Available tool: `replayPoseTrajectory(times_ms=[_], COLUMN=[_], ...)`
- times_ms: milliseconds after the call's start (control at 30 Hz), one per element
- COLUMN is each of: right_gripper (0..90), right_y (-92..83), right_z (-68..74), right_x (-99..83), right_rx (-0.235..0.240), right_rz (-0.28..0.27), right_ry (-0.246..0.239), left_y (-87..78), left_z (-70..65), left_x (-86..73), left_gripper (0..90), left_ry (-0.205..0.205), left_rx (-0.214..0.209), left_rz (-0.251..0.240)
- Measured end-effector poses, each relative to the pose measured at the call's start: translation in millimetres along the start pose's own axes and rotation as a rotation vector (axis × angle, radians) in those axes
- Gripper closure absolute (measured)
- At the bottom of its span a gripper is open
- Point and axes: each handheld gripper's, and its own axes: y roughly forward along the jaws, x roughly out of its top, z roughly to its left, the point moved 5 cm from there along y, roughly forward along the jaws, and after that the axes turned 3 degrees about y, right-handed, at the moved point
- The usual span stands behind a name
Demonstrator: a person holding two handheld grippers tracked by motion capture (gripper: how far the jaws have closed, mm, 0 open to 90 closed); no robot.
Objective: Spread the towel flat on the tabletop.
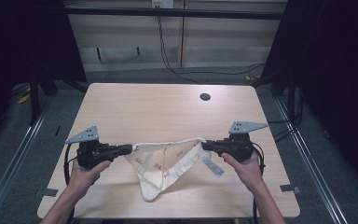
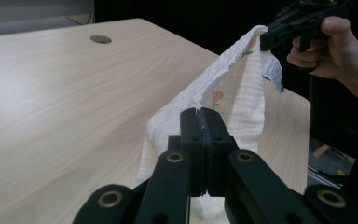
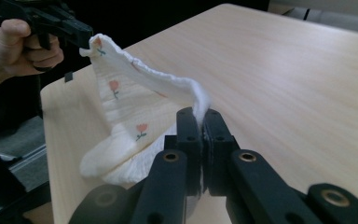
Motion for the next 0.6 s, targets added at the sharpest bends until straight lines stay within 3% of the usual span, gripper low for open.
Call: replayPoseTrajectory(times_ms=[167,433,600], right_gripper=[87.5,87.7,87.8], right_y=[-6.1,-13.1,-14.7], right_z=[6.8,11.4,13.0], right_x=[17.8,40.7,54.5], right_rx=[-0.024,-0.033,-0.032], right_rz=[0.017,-0.018,-0.031], right_ry=[-0.044,-0.069,-0.074], left_y=[-5.2,-15.1,-18.0], left_z=[-3.8,-5.4,-2.5], left_x=[12.3,32.3,39.9], left_gripper=[89.4,89.4,89.4], left_ry=[0.034,0.067,0.064], left_rx=[0.011,0.027,0.042], left_rz=[-0.013,-0.054,-0.075])
